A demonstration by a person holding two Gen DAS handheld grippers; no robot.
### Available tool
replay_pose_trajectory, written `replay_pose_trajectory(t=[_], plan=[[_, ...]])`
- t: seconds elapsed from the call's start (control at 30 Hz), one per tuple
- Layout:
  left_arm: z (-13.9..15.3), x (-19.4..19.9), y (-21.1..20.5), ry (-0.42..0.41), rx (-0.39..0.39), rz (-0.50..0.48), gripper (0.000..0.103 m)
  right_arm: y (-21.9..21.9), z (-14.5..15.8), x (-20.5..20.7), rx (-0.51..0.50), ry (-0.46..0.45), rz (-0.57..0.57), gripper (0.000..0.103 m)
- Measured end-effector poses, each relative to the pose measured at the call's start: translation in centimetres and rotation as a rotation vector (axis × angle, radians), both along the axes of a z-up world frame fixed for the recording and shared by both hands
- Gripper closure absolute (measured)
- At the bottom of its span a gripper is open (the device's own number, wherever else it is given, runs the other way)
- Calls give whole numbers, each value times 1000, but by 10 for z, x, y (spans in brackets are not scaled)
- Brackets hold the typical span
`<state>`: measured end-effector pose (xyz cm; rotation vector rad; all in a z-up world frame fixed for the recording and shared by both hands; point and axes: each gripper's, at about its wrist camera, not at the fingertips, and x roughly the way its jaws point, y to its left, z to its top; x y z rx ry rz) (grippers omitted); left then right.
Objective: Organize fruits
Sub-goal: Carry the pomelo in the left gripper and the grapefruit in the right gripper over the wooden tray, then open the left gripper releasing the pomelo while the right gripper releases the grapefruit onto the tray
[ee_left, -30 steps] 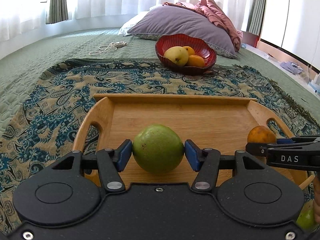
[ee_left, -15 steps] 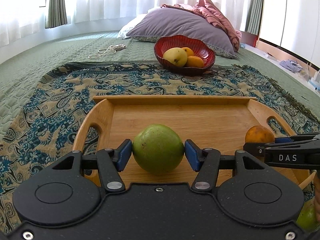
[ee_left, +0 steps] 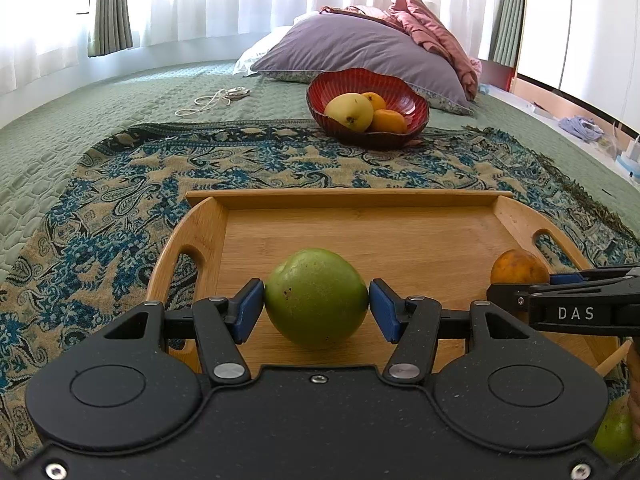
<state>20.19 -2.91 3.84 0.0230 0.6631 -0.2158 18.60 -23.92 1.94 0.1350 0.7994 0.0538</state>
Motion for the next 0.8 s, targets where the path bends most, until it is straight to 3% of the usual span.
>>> replay_pose_trajectory(t=[0.23,0.47,0.8], plan=[[3,-7,2,-4,26,-15,47,-1,2,-3,12,8,9,41],[14,-30,11,-36,28,-22,29,-2,14,-19,13,-30,29,32],[20,-85,39,-68,-45,-24,15,0,31,-66,-18,-123,74,23]])
